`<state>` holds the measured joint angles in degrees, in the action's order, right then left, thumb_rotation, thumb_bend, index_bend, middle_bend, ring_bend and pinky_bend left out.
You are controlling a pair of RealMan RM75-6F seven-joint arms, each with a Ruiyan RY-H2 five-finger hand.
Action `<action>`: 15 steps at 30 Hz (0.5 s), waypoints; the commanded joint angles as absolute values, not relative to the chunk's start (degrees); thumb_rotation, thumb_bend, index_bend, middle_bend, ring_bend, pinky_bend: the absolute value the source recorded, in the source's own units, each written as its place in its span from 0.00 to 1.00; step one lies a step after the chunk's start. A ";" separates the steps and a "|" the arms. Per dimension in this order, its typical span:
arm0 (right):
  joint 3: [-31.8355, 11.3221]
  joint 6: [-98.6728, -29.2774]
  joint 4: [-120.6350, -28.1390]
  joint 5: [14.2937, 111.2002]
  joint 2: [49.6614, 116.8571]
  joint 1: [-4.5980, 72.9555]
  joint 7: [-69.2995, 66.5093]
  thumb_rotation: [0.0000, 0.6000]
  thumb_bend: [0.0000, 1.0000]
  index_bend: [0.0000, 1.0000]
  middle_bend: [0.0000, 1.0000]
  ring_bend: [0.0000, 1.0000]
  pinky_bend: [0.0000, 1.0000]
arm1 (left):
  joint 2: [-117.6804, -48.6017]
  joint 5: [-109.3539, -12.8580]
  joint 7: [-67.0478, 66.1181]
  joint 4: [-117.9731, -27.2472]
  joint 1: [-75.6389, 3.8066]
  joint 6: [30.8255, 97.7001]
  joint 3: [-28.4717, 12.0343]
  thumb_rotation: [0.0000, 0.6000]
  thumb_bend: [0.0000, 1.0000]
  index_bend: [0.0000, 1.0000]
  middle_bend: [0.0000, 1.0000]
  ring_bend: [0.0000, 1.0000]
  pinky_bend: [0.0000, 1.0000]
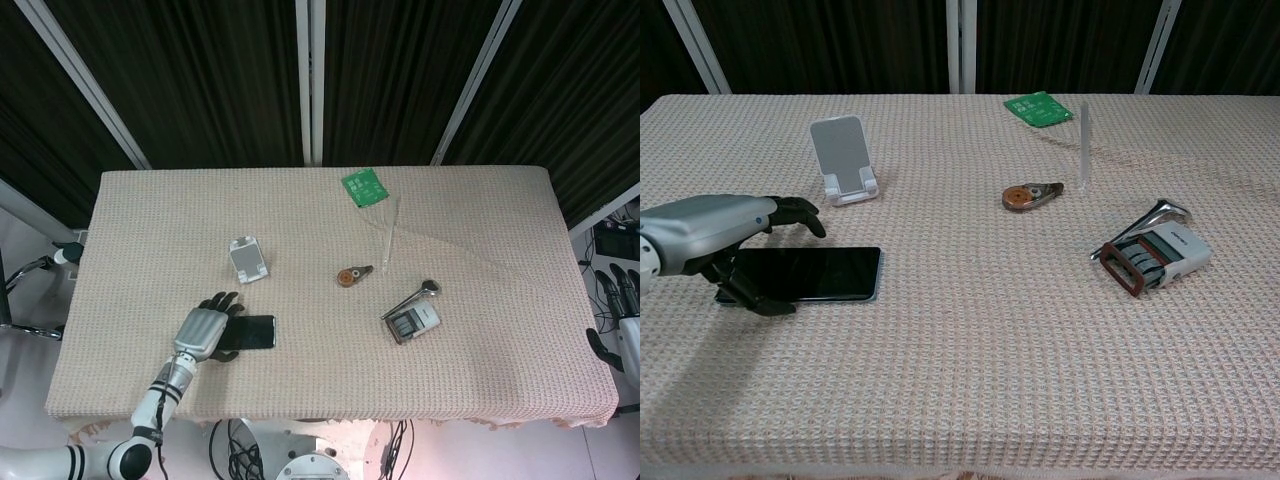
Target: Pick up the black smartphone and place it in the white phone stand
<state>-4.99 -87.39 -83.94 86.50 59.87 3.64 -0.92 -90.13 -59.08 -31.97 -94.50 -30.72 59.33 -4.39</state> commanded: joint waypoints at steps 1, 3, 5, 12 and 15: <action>-4.94 -87.32 -83.82 86.47 59.96 3.64 -0.94 1.00 0.24 0.00 0.00 0.00 0.00 | -90.17 -59.21 -31.92 -94.50 -30.78 59.72 -4.26 0.89 0.17 0.24 0.06 0.04 0.19; -4.86 -87.15 -83.78 86.47 60.04 3.68 -0.88 1.00 0.24 0.00 0.00 0.00 0.00 | -90.22 -59.35 -31.73 -94.50 -30.81 60.06 -4.18 0.89 0.18 0.25 0.06 0.04 0.19; -4.82 -87.10 -83.85 86.47 60.06 3.69 -0.78 1.00 0.24 0.00 0.00 0.00 0.00 | -90.23 -59.36 -31.66 -94.42 -30.85 60.25 -4.02 0.89 0.18 0.26 0.06 0.04 0.19; -4.87 -87.17 -84.22 86.42 59.81 3.68 -0.35 1.00 0.25 0.00 0.00 0.00 0.00 | -90.52 -58.46 -32.35 -93.82 -31.15 60.50 -3.52 0.89 0.18 0.26 0.06 0.04 0.19; -4.85 -86.93 -84.28 86.29 59.74 3.75 -0.23 1.00 0.25 0.00 0.00 0.00 0.00 | -90.66 -58.15 -32.33 -93.57 -31.23 60.62 -3.46 0.88 0.18 0.25 0.06 0.04 0.19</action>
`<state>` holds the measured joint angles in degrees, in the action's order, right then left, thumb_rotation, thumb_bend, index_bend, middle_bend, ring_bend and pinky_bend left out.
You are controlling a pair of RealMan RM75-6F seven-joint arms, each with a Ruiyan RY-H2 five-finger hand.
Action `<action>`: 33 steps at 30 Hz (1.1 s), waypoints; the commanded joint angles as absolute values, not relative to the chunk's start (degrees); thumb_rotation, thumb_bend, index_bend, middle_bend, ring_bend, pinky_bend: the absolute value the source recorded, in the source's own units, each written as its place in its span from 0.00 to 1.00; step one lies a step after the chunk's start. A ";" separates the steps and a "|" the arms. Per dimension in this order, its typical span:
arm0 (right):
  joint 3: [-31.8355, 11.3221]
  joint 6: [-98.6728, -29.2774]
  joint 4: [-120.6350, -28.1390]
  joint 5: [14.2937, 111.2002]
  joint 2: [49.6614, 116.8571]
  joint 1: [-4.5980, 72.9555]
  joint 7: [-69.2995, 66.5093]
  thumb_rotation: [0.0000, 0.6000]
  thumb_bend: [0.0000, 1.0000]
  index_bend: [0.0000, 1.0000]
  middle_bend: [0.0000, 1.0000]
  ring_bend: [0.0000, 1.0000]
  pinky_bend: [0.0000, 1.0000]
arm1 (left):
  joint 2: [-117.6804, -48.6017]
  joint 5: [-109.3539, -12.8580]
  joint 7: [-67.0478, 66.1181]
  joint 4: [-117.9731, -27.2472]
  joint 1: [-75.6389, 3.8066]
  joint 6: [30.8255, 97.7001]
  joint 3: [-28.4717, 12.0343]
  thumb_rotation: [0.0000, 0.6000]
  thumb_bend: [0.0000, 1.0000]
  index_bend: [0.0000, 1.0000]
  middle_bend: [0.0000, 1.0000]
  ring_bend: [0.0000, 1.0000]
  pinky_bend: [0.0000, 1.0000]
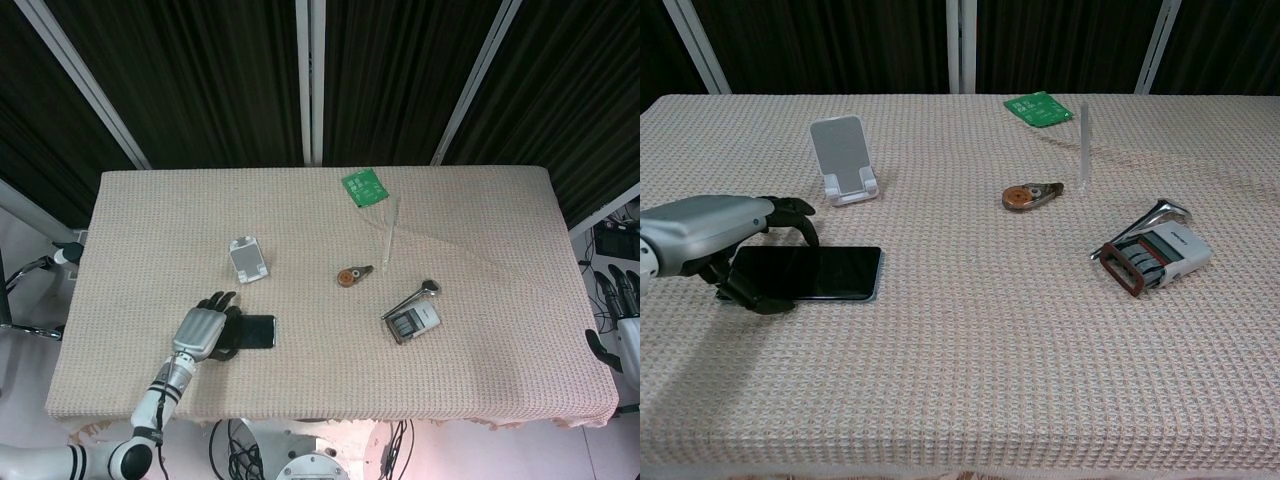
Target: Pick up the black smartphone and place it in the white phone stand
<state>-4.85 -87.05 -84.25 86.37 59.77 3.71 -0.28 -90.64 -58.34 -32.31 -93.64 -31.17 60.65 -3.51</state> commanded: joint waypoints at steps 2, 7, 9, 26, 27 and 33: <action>-4.86 -86.71 -84.35 86.14 59.72 3.81 -0.13 1.00 0.25 0.00 0.00 0.00 0.00 | -90.66 -57.94 -32.59 -93.44 -31.37 60.66 -3.37 0.89 0.18 0.26 0.06 0.04 0.19; -4.86 -86.32 -84.63 85.93 59.61 3.94 0.11 1.00 0.28 0.00 0.00 0.00 0.00 | -90.65 -57.88 -32.55 -93.45 -31.62 60.90 -3.44 1.00 0.21 0.40 0.07 0.04 0.19; -4.87 -86.30 -84.71 85.86 59.56 3.94 0.14 1.00 0.28 0.00 0.00 0.00 0.00 | -90.64 -58.43 -32.43 -93.42 -31.68 61.21 -3.38 1.00 0.23 0.46 0.08 0.04 0.19; -4.71 -86.20 -85.19 85.89 59.25 3.90 0.23 1.00 0.28 0.00 0.00 0.00 0.00 | -90.30 -61.53 -32.92 -93.66 -31.30 64.17 -2.85 1.00 0.32 0.59 0.46 0.13 0.24; -4.69 -86.12 -85.23 85.84 59.19 3.90 0.21 1.00 0.28 0.00 0.00 0.00 0.00 | -90.23 -61.75 -33.02 -93.60 -31.33 64.20 -2.77 1.00 0.32 0.59 0.47 0.16 0.28; -4.68 -86.14 -85.29 85.80 59.00 3.85 0.09 1.00 0.28 0.00 0.00 0.00 0.00 | -89.90 -64.20 -32.35 -93.13 -31.30 64.85 -2.46 1.00 0.34 0.60 0.49 0.31 0.40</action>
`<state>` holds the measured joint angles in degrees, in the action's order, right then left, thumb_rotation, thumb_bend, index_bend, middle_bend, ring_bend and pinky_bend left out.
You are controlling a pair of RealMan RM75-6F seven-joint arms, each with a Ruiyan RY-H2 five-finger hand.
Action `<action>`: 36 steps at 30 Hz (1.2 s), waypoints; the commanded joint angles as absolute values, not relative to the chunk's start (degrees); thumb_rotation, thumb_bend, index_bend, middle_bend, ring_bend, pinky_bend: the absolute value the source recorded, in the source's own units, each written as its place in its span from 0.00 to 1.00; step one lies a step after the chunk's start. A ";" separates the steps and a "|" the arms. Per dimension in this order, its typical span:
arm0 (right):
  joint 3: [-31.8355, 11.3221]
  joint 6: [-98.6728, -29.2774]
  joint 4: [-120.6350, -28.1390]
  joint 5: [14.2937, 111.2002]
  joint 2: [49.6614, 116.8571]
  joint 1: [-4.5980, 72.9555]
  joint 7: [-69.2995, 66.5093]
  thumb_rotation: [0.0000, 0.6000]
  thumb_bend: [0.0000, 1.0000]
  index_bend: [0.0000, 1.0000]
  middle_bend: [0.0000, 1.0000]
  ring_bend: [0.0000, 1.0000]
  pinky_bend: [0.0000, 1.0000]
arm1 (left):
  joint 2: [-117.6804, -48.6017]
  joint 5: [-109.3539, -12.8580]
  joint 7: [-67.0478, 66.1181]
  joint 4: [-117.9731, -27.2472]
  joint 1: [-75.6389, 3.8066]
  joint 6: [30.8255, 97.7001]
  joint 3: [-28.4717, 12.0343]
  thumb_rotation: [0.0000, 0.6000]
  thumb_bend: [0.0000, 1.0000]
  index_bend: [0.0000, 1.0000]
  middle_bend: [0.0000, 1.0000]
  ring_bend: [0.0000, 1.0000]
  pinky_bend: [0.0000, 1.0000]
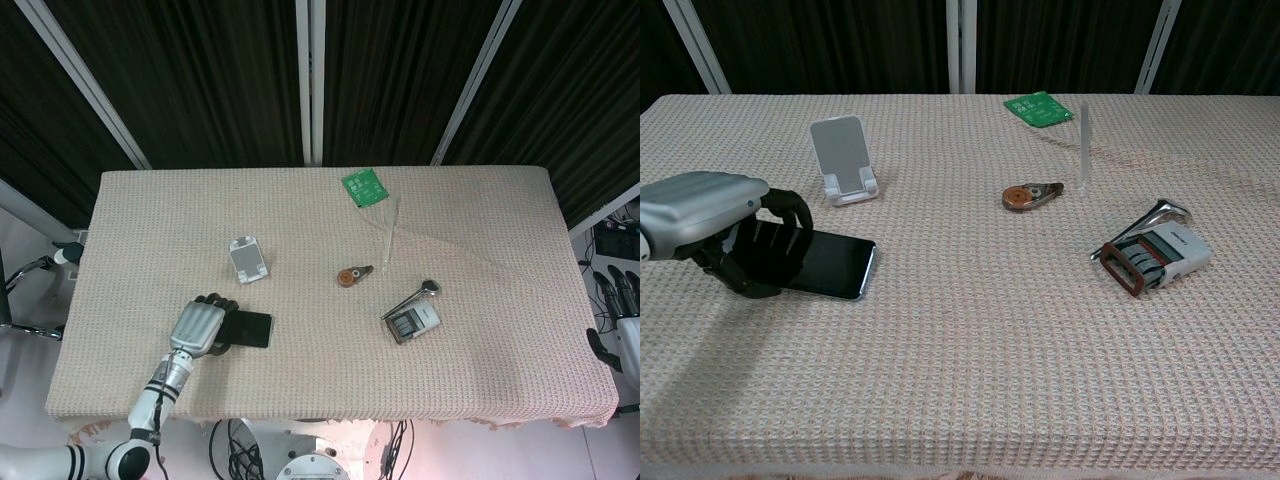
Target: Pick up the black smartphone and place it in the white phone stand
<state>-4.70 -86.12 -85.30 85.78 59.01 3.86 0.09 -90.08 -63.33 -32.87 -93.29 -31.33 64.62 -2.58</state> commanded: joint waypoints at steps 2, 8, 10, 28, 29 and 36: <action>-4.68 -86.13 -85.25 85.77 59.01 3.84 0.10 1.00 0.28 0.00 0.00 0.00 0.00 | -89.70 -64.93 -31.89 -93.00 -31.30 64.80 -2.34 1.00 0.36 0.61 0.50 0.35 0.41; -4.58 -86.07 -85.11 85.73 59.11 3.78 0.01 1.00 0.28 0.00 0.00 0.00 0.00 | -88.99 -66.58 -30.50 -92.89 -31.29 64.23 -1.91 1.00 0.38 0.62 0.50 0.38 0.40; -4.57 -86.16 -85.13 85.71 59.06 3.70 -0.02 1.00 0.28 0.00 0.00 0.00 0.00 | -88.12 -67.50 -28.98 -93.47 -31.23 63.92 -1.84 1.00 0.38 0.62 0.50 0.39 0.40; -4.76 -88.22 -85.28 86.29 58.47 2.89 -0.29 1.00 0.28 0.00 0.00 0.00 0.00 | -67.53 -90.16 -44.57 -92.21 -36.33 69.66 -2.86 1.00 0.38 0.61 0.50 0.39 0.39; -4.74 -88.32 -85.28 86.31 58.50 2.81 -0.30 1.00 0.28 0.00 0.00 0.00 0.00 | -67.20 -91.76 -45.27 -91.29 -37.27 68.90 -2.78 1.00 0.38 0.61 0.50 0.39 0.38; -4.53 -89.52 -84.92 86.51 58.98 1.98 -0.93 1.00 0.28 0.00 0.00 0.00 0.00 | -66.50 -98.47 -49.21 -87.39 -44.89 59.46 -2.80 1.00 0.38 0.60 0.50 0.38 0.39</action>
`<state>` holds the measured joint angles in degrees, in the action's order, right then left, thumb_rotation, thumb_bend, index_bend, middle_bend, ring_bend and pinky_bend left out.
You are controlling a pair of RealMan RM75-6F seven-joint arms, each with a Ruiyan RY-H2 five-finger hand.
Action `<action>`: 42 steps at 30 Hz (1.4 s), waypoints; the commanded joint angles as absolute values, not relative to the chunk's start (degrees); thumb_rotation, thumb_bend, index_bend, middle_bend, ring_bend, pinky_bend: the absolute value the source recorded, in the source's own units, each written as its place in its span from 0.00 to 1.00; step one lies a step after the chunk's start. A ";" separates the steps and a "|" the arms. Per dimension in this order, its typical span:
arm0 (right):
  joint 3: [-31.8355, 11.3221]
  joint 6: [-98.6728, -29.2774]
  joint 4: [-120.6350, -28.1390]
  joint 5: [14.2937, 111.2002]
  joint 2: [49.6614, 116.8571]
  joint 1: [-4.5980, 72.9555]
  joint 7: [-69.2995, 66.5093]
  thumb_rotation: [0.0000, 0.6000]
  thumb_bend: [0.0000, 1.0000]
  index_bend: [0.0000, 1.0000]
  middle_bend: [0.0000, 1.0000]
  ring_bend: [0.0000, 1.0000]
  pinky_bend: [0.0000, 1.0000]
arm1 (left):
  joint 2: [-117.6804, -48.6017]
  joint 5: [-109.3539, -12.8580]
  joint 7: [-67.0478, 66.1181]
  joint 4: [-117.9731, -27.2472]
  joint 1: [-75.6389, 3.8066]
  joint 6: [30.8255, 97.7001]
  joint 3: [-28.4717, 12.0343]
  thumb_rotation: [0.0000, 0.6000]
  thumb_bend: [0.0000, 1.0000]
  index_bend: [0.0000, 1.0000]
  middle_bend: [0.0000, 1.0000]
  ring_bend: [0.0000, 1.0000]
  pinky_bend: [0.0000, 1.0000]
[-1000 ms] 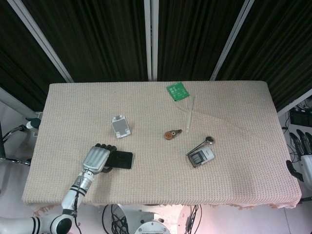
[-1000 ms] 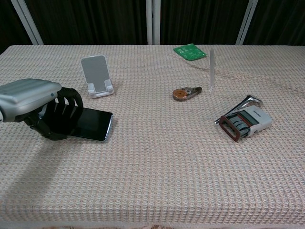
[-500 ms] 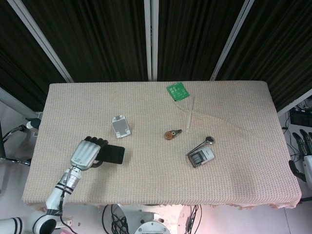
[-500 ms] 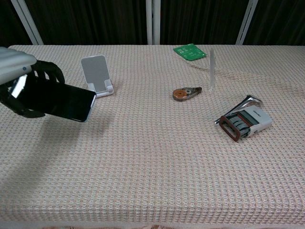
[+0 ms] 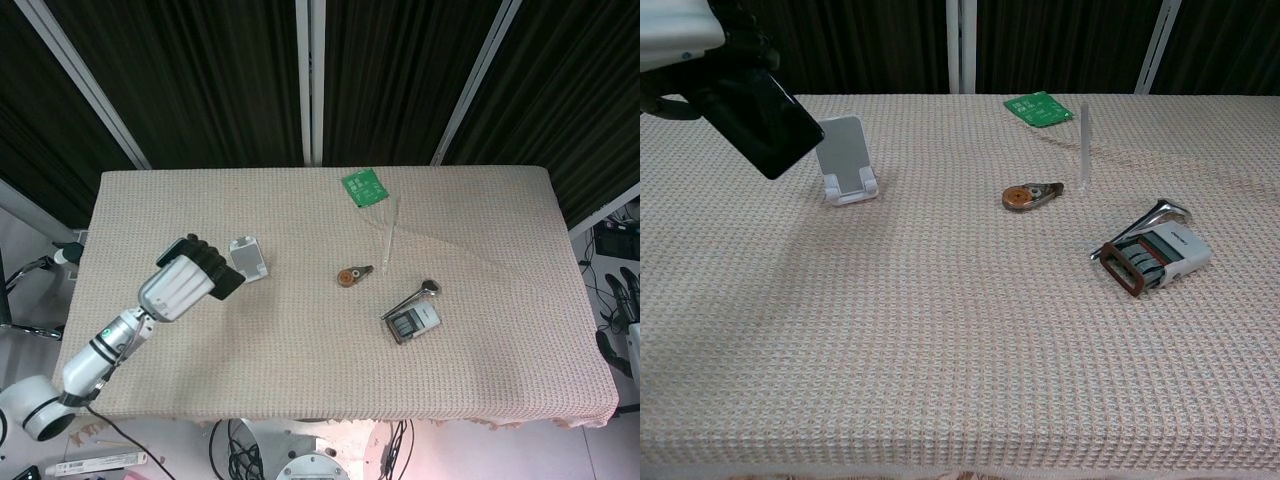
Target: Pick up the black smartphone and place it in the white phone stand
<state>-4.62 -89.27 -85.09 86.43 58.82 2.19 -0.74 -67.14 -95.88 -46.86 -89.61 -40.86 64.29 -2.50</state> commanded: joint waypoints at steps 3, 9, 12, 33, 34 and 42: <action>-4.31 -89.69 -84.41 86.50 59.27 1.64 -1.13 1.00 0.28 0.00 0.00 0.00 0.00 | -66.97 -98.98 -50.07 -85.94 -47.75 56.08 -3.89 1.00 0.38 0.60 0.50 0.39 0.39; -4.38 -89.87 -84.55 86.37 58.79 1.40 -0.35 1.00 0.28 0.00 0.00 0.00 0.00 | -67.10 -100.86 -51.74 -82.88 -52.82 50.79 -5.23 1.00 0.38 0.60 0.50 0.40 0.39; -4.56 -89.83 -85.00 86.27 58.55 1.46 -0.13 1.00 0.28 0.00 0.00 0.00 0.00 | -67.23 -100.51 -51.68 -82.95 -54.44 48.73 -5.83 1.00 0.38 0.60 0.50 0.40 0.39; -4.79 -88.76 -84.74 85.53 59.32 1.73 -0.27 1.00 0.28 0.00 0.00 0.00 0.00 | -75.77 -110.69 -37.34 -66.05 -61.66 49.86 0.66 1.00 0.38 0.55 0.49 0.40 0.34; -4.77 -88.79 -84.78 85.68 59.34 1.77 -0.15 1.00 0.28 0.00 0.00 0.00 0.00 | -76.32 -110.77 -36.93 -65.34 -61.73 49.88 0.89 1.00 0.38 0.55 0.49 0.40 0.34; -4.77 -88.39 -84.96 85.44 59.46 1.85 0.53 1.00 0.28 0.00 0.00 0.00 0.00 | -80.14 -110.22 -33.50 -59.99 -61.20 52.41 1.62 1.00 0.38 0.54 0.47 0.38 0.32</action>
